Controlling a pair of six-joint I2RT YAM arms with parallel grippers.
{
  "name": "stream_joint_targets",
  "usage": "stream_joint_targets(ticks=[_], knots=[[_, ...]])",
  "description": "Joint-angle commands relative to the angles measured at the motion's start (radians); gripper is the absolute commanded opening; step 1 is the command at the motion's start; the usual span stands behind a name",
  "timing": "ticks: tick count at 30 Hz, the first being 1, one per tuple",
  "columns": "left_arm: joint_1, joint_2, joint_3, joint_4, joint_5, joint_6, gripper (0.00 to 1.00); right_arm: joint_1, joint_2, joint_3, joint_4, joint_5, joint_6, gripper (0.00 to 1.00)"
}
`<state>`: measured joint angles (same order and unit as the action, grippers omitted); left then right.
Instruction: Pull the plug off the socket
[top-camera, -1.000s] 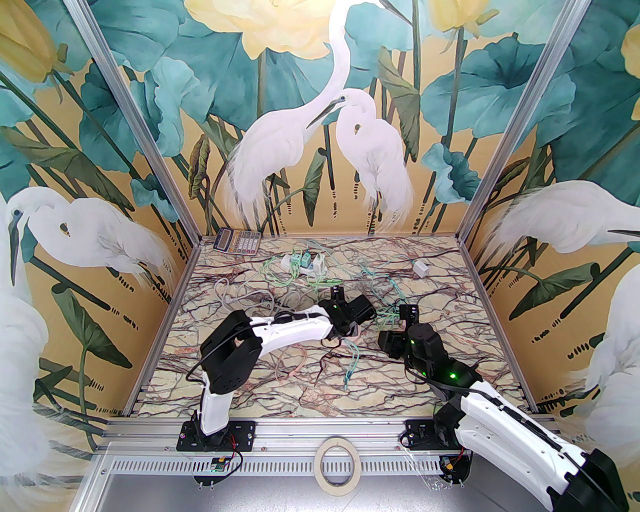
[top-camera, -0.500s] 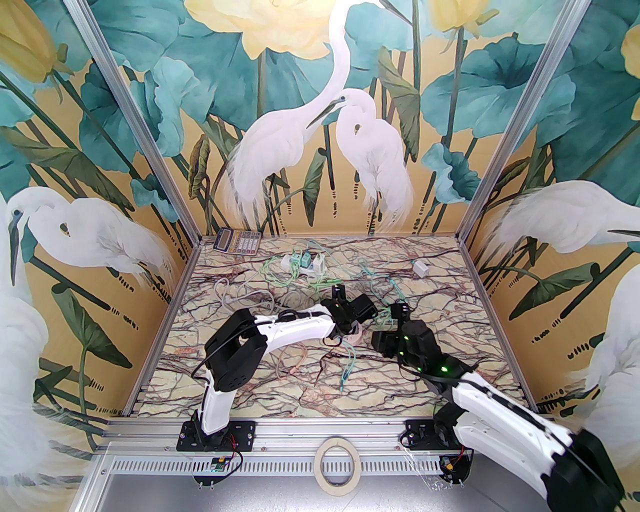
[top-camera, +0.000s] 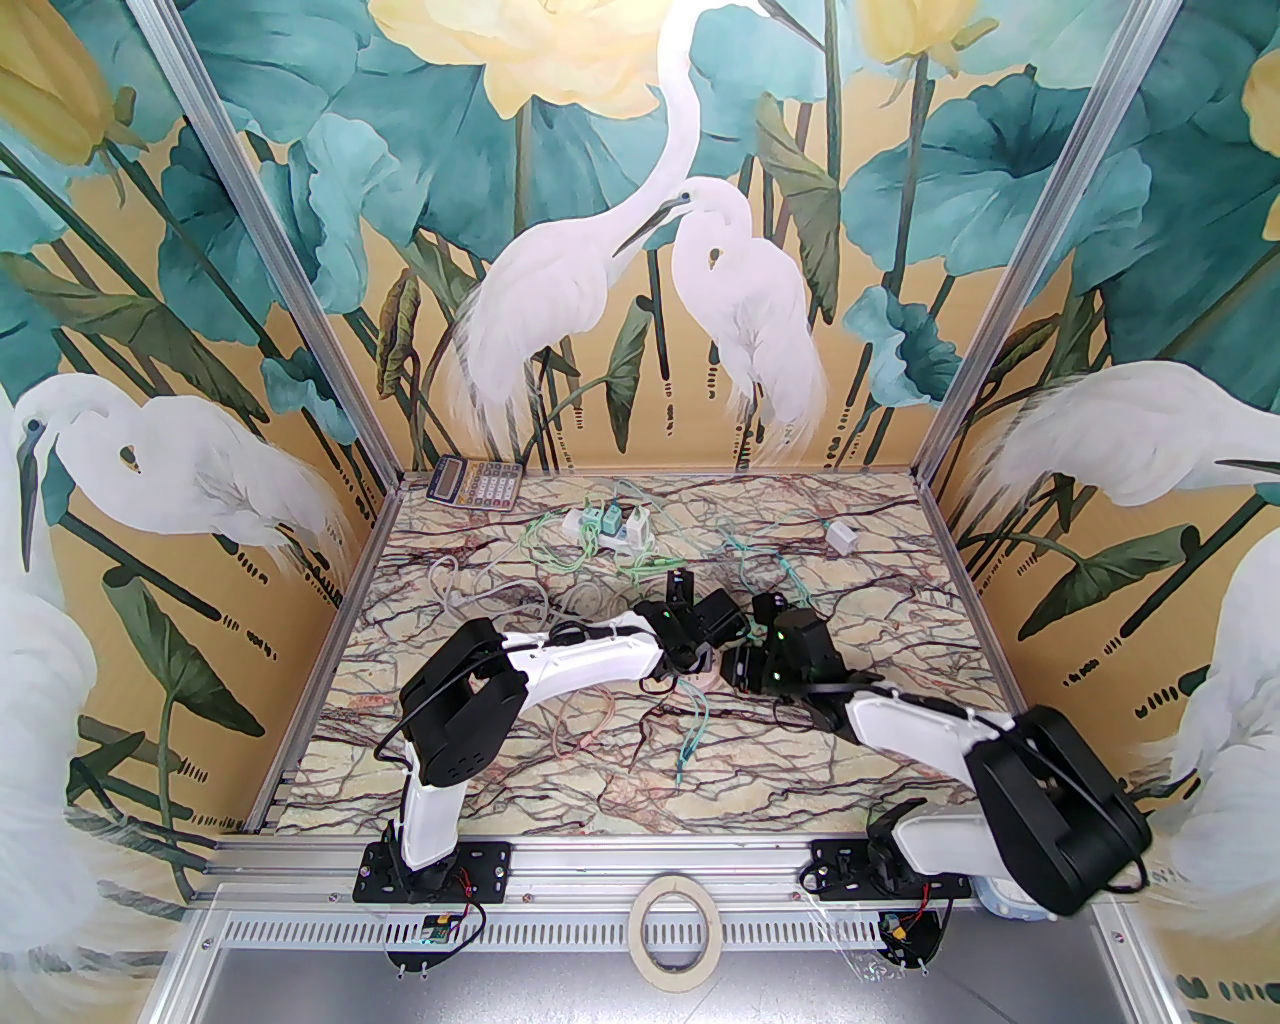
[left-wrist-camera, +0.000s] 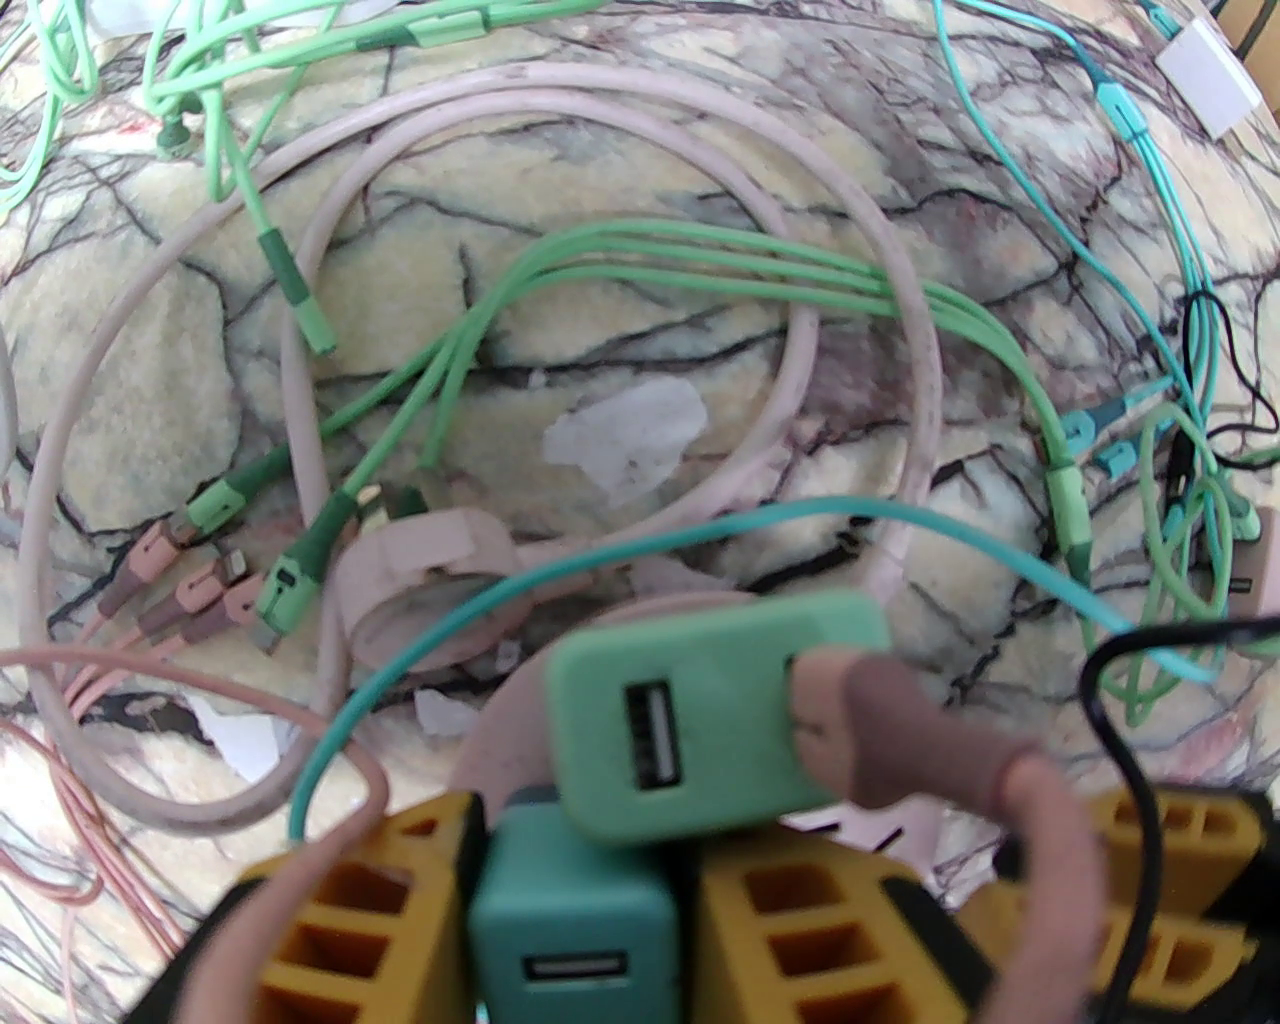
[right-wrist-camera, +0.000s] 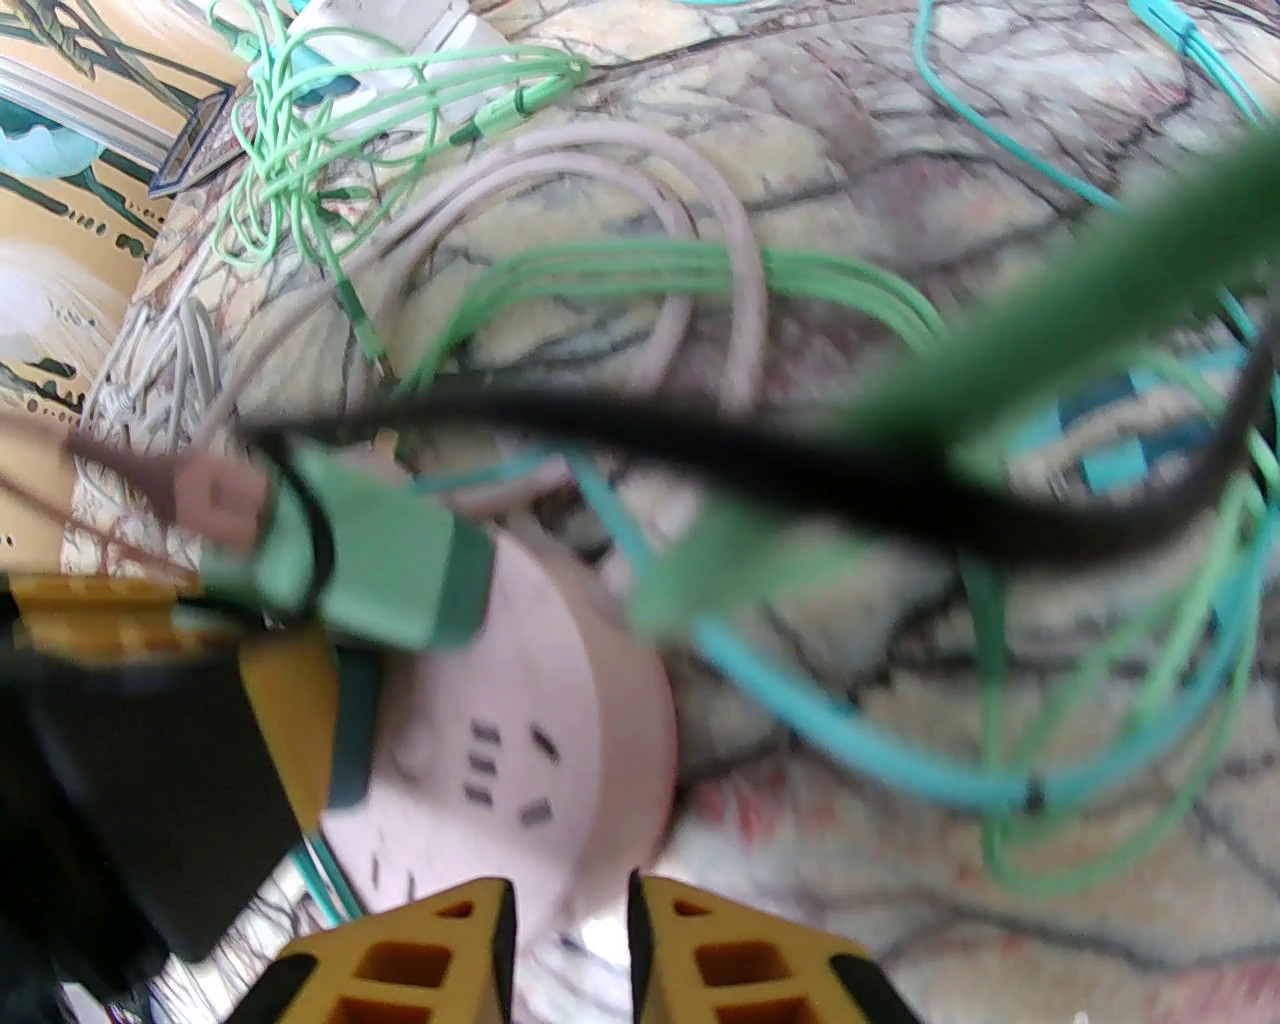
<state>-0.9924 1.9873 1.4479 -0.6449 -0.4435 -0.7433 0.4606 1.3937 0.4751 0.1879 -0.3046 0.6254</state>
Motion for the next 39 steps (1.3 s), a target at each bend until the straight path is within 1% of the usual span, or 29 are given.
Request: stream_joint_targets(ticks=[1, 7, 10, 12, 14, 19, 21, 24, 29, 33, 35, 37, 39], knots=[[0.011, 0.005, -0.012, 0.014, 0.030, 0.023, 0.35, -0.012, 0.058, 0.040, 0.041, -0.043, 0.015, 0.30], [0.011, 0.016, 0.004, 0.012, 0.047, 0.035, 0.35, -0.021, 0.162, 0.083, 0.060, -0.093, 0.016, 0.35], [0.011, 0.018, 0.005, 0.015, 0.054, 0.038, 0.35, -0.020, 0.187, 0.089, 0.025, -0.079, 0.009, 0.35], [0.011, 0.017, 0.009, 0.017, 0.062, 0.041, 0.35, -0.019, 0.194, 0.089, -0.013, -0.049, 0.000, 0.39], [0.011, 0.017, 0.013, 0.017, 0.068, 0.044, 0.34, -0.017, 0.203, 0.087, -0.040, -0.031, -0.013, 0.39], [0.011, 0.014, 0.023, 0.023, 0.081, 0.048, 0.34, -0.003, 0.226, 0.092, -0.051, -0.038, -0.017, 0.42], [0.011, 0.015, 0.025, 0.032, 0.100, 0.050, 0.34, 0.009, 0.248, 0.115, -0.086, -0.020, -0.029, 0.42], [0.012, 0.013, 0.038, 0.030, 0.131, 0.048, 0.34, 0.021, 0.279, 0.132, -0.143, 0.012, -0.028, 0.38], [0.029, -0.023, 0.024, 0.060, 0.204, 0.020, 0.34, 0.024, 0.255, 0.119, -0.178, 0.083, -0.022, 0.37], [0.037, -0.044, 0.011, 0.074, 0.233, 0.001, 0.34, 0.024, 0.253, 0.119, -0.186, 0.092, -0.022, 0.35], [0.032, -0.046, 0.021, 0.056, 0.209, 0.005, 0.33, 0.024, 0.253, 0.120, -0.188, 0.094, -0.021, 0.35], [0.012, -0.027, 0.059, -0.004, 0.127, 0.019, 0.32, 0.024, 0.255, 0.121, -0.188, 0.095, -0.023, 0.34], [-0.021, 0.020, 0.131, -0.103, 0.026, 0.034, 0.32, 0.024, 0.258, 0.123, -0.193, 0.102, -0.024, 0.34]])
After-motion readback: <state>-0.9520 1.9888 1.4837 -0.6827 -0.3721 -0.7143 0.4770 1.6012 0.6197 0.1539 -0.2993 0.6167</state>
